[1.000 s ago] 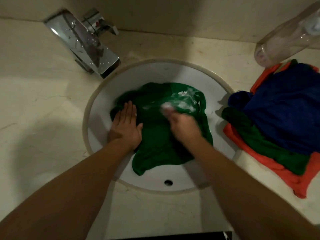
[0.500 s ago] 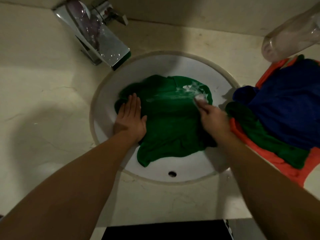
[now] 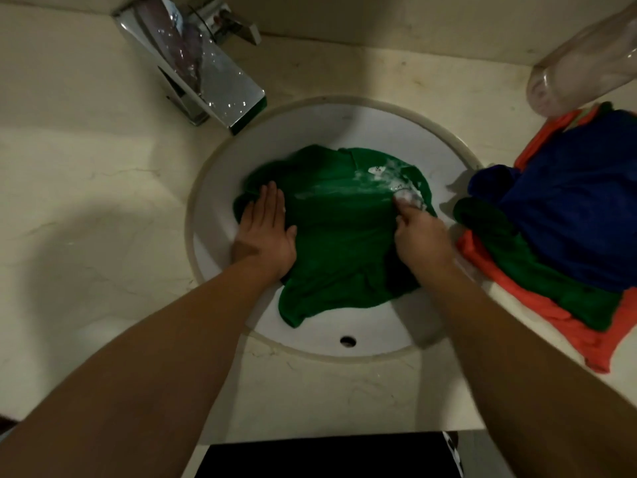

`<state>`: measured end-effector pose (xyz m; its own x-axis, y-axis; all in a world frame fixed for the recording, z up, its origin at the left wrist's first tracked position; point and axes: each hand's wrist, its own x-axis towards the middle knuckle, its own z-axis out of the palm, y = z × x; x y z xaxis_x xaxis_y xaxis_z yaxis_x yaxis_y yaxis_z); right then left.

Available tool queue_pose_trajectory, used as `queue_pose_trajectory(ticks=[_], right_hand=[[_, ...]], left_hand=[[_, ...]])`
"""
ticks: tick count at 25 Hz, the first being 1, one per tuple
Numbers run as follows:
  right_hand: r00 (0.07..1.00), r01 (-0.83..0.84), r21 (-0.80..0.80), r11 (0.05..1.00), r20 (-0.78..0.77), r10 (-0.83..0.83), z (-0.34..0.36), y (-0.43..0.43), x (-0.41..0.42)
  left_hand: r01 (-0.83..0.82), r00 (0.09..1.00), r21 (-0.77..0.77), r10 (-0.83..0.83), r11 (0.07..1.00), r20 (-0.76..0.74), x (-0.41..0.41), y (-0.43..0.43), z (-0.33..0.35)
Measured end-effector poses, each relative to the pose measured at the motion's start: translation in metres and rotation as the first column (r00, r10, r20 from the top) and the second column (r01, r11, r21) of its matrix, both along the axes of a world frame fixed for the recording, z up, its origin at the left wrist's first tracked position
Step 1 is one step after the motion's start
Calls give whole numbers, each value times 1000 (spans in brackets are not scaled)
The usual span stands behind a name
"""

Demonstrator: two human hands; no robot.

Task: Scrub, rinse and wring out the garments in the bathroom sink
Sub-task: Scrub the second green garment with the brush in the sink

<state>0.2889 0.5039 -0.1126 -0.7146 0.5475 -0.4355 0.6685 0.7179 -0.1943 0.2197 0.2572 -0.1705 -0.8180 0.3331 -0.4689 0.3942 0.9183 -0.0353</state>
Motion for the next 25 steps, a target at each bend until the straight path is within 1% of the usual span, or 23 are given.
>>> queue_pose_trajectory(ticks=[1, 2, 3, 4, 5, 6, 7, 8, 9, 10, 11, 12, 14, 15, 16, 19, 20, 22, 23, 24, 25], right_hand=[[997, -65, -91, 994, -49, 60, -1, -32, -12], [986, -162, -204, 965, -73, 150, -6, -66, -18], [964, -266, -273, 924, -103, 246, -9, -96, -17], [946, -324, -317, 891, -96, 310, -11, -105, -11], [944, -328, -291, 899, -74, 320, -12, -91, -6], [966, -254, -243, 936, -21, 257, -12, -62, -3], [988, -139, -194, 971, 45, 151, -11, -29, 1], [995, -47, -119, 992, 79, 56, -7, 0, 7], [997, 10, -67, 998, 82, -5, -4, 16, 10], [998, 36, -51, 998, 62, -33, -5, 18, 10], [1000, 27, -82, 996, 9, -27, -7, 8, 7], [999, 23, -140, 990, -29, -27, -8, -5, 4], [994, 19, -226, 974, -102, -43, -15, -22, 2], [990, 23, -244, 969, -132, -57, -20, -19, -1], [990, 25, -247, 969, -131, -59, -25, -13, -6], [994, -58, -208, 976, -107, 36, -37, 4, -35], [994, -45, -210, 977, -107, 23, -37, 6, -45], [987, -10, -237, 971, -158, -28, -34, -8, -49], [981, -31, -271, 962, -195, -23, -31, -22, -44], [971, -140, -301, 943, -230, 71, -30, -39, -33], [939, -297, -320, 900, -267, 215, -26, -59, -17]], left_hand=[[-4, 1000, -3, 4, 1000, -6, -1, 0, 0], [-8, 1000, 4, 8, 1000, -7, -2, 0, -1], [-15, 1000, 14, 15, 1000, -4, -3, 0, -2], [-17, 1000, 19, 17, 1000, -4, -3, -1, -3], [-10, 1000, 16, 10, 1000, -6, -3, -1, -3], [0, 1000, 3, 0, 1000, 3, -3, 0, -3], [2, 1000, -13, -2, 1000, 23, -3, 0, -1], [-9, 999, -26, 10, 1000, 43, -2, 2, 2], [-31, 998, -28, 33, 999, 47, 0, 6, 5], [-59, 998, -9, 59, 998, 37, 1, 11, 10], [-73, 997, 39, 72, 997, 31, 2, 18, 14], [-52, 998, 103, 48, 993, 36, 4, 26, 17], [38, 998, 181, -47, 983, 45, 14, 34, 12], [49, 996, 191, -63, 980, 65, 15, 34, 7], [40, 995, 189, -57, 981, 84, 14, 33, 1], [14, 996, 162, -28, 987, 83, -2, 30, -10], [15, 997, 160, -28, 987, 78, -10, 32, -11], [19, 998, 158, -29, 987, 59, -19, 31, -11], [24, 999, 146, -31, 989, 41, -16, 28, -11], [32, 999, 119, -33, 992, 9, -10, 23, -11], [40, 999, 91, -38, 995, -31, -3, 17, -11]])
